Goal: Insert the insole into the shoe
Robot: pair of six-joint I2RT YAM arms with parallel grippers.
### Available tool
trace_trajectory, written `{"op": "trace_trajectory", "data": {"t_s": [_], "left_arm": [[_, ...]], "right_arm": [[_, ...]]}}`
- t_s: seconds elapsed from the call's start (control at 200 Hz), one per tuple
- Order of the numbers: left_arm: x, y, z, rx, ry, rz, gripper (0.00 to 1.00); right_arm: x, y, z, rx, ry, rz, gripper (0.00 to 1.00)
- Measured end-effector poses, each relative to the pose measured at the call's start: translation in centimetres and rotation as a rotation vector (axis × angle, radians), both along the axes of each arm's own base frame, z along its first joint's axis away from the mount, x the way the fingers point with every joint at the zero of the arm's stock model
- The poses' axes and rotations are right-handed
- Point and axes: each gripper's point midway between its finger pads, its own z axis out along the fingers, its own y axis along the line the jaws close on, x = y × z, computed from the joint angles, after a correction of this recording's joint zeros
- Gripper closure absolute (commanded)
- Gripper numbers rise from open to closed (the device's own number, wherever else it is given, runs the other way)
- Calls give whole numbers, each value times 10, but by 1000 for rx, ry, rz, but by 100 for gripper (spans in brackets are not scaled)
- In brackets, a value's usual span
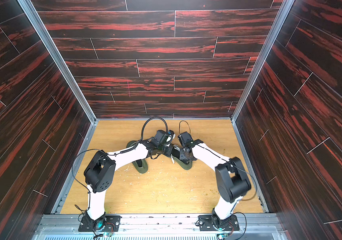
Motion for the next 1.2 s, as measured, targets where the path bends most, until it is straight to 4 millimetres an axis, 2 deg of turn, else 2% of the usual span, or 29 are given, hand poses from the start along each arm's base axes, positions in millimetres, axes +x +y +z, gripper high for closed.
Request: {"op": "trace_trajectory", "data": {"t_s": [0.15,0.301,0.396,0.521,0.616,0.731,0.862,1.067,1.197], "left_arm": [[0,0,0,2,-2,-2,100],[1,1,0,7,-6,1,100],[3,4,1,26,-10,15,100],[11,12,3,55,-12,39,100],[17,18,0,65,-8,54,100],[19,24,-3,81,0,68,100],[19,27,-5,94,0,69,100],[19,31,-7,105,11,80,75],[17,34,-7,108,36,101,61]], "right_arm": [[1,-18,-27,-41,28,-51,50],[3,-11,-28,-68,-14,-44,53],[-5,7,-27,-29,-41,-22,52],[-30,49,-27,117,-17,21,48],[-40,76,-26,225,7,31,46],[-39,92,-21,317,20,22,45],[-36,100,-16,386,30,5,45],[-34,98,-14,419,46,-16,43],[-27,91,2,441,17,-18,42]]}}
